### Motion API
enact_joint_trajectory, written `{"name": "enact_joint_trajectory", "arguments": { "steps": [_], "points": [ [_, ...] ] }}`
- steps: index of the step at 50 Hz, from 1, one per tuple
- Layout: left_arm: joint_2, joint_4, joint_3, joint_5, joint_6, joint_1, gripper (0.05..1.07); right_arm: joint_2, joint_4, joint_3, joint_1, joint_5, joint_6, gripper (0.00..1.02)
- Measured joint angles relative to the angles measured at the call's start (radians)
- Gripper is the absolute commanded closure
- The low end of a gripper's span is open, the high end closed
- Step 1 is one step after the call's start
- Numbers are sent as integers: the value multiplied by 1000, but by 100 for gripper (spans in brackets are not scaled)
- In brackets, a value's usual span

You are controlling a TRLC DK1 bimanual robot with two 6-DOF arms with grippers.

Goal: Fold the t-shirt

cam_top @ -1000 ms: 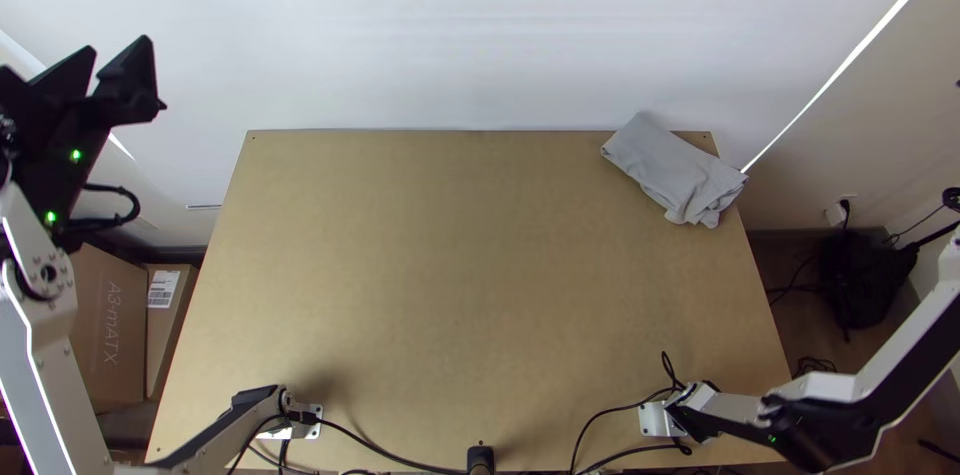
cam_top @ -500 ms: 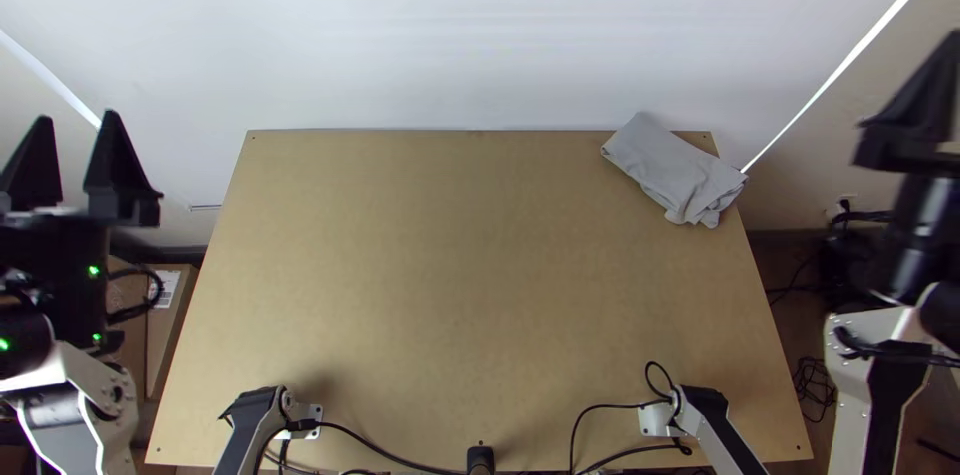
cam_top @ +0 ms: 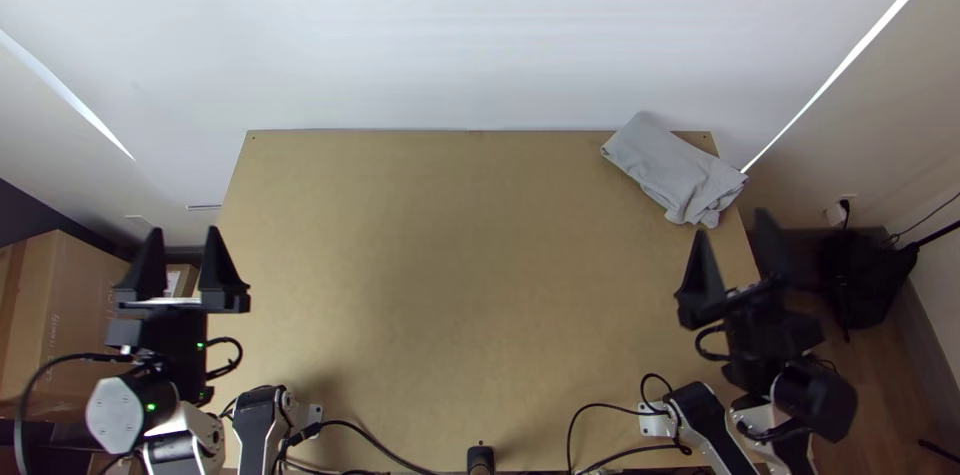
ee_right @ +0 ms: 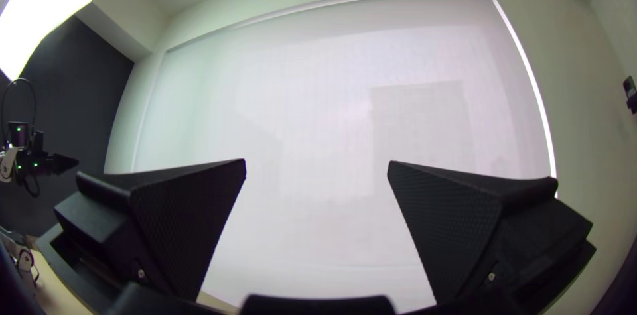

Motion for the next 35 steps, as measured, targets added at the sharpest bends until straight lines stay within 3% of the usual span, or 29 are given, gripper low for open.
{"name": "enact_joint_trajectory", "arguments": {
  "steps": [7,19,29,32,35],
  "points": [
    [-138,-40,-150,16,-18,-6,9,-232,5,-243,5,1,-16,4],
    [-154,-143,-285,20,-77,-20,9,-256,-43,-415,-50,18,54,4],
    [-154,-233,-399,23,-174,-51,9,-260,-325,-460,-55,19,161,4],
    [-154,-216,-418,23,-193,-51,9,-256,-422,-460,-66,18,165,4],
    [-155,-190,-444,23,-192,-51,9,-250,-424,-460,-80,18,164,4]
  ]
}}
